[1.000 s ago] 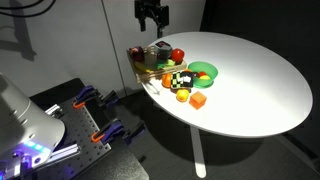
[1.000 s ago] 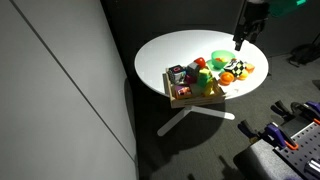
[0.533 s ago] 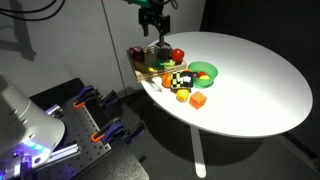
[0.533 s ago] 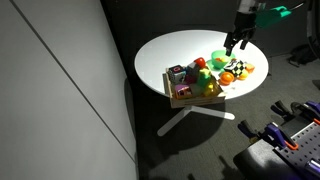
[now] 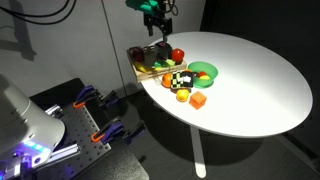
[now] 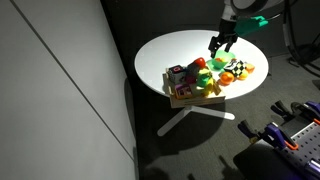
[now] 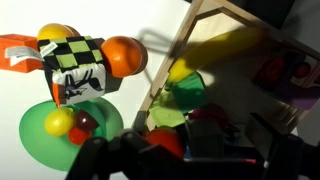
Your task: Put the grey block in the green bowl
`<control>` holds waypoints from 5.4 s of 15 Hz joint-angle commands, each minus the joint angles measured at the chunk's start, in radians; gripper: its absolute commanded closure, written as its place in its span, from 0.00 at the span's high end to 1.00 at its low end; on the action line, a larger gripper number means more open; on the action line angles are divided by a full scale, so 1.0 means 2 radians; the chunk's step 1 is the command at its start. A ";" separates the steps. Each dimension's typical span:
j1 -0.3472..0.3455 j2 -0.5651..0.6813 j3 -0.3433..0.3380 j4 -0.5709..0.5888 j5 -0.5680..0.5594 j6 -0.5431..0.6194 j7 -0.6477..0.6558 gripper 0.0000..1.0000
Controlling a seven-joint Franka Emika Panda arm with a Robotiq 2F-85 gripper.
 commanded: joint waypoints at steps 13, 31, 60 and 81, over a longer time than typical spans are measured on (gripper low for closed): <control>0.026 0.169 0.005 0.178 -0.023 -0.035 -0.007 1.00; 0.055 0.233 -0.017 0.250 -0.054 -0.066 0.012 1.00; 0.085 0.262 -0.041 0.275 -0.088 -0.065 0.052 0.49; 0.016 0.169 -0.028 0.251 -0.049 -0.141 0.024 0.33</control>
